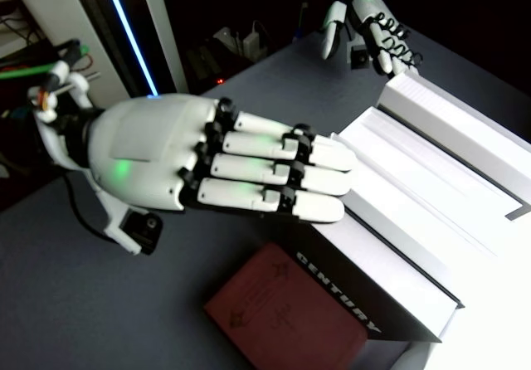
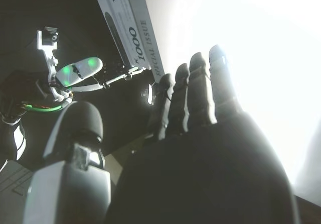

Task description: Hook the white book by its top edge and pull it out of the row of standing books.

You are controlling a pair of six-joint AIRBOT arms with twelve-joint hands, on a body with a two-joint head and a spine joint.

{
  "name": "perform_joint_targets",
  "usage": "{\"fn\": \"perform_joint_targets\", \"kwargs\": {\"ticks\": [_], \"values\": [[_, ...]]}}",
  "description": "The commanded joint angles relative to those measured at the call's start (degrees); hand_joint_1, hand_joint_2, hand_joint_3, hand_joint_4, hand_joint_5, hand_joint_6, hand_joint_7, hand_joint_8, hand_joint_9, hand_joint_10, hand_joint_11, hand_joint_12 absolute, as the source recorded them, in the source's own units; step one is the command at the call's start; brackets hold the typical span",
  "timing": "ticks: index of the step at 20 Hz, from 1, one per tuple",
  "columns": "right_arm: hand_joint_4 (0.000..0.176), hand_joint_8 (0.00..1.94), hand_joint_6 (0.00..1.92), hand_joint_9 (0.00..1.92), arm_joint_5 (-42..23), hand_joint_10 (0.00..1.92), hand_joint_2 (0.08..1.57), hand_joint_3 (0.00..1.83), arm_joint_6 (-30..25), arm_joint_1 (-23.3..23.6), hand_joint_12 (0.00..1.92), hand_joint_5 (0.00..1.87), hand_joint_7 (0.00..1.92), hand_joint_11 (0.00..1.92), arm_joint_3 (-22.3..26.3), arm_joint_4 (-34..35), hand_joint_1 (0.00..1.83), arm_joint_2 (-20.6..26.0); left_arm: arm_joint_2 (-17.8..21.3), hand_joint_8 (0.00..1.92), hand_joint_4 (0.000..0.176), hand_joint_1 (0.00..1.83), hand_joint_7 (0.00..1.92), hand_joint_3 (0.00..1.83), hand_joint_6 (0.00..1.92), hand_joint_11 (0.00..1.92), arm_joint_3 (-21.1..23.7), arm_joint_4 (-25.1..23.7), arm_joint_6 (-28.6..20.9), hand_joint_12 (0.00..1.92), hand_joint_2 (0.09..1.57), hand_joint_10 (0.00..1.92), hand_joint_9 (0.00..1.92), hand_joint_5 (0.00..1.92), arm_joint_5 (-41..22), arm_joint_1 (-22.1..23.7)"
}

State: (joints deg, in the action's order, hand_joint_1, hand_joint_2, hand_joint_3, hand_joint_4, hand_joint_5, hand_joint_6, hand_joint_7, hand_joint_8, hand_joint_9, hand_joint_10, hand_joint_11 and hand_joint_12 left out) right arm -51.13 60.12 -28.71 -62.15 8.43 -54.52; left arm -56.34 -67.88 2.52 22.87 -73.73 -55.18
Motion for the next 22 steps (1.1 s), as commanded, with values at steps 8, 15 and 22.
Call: {"fn": "perform_joint_targets", "kwargs": {"ticks": [8,15,22], "values": [[0.008,0.0,0.12,0.0,-6.5,0.0,1.38,0.0,0.0,1.0,0.0,0.37,0.0,0.0,0.6,-1.3,0.45,0.2,-0.5,0.0,0.0,0.26,0.0,0.0,0.0,0.0,-0.4,1.5,-0.3,0.0,1.36,0.0,0.0,0.0,-7.5,0.0],[0.0,0.0,0.17,0.0,-6.9,0.0,1.4,0.01,-0.1,-0.3,0.0,0.5,0.0,0.0,2.9,-2.4,0.4,0.6,-0.2,0.0,0.019,0.24,0.0,0.0,0.0,0.0,-0.1,2.6,-0.3,0.0,1.36,0.0,0.0,0.0,-8.7,-0.9],[0.0,0.0,0.15,0.0,-15.3,0.0,1.41,0.0,-6.2,-9.2,0.0,0.45,0.0,0.0,6.8,-5.1,0.41,3.3,0.1,0.0,0.012,0.2,0.0,0.0,0.0,0.0,0.4,3.9,-0.3,0.0,1.36,0.0,0.0,0.0,-9.7,-1.8]]}}
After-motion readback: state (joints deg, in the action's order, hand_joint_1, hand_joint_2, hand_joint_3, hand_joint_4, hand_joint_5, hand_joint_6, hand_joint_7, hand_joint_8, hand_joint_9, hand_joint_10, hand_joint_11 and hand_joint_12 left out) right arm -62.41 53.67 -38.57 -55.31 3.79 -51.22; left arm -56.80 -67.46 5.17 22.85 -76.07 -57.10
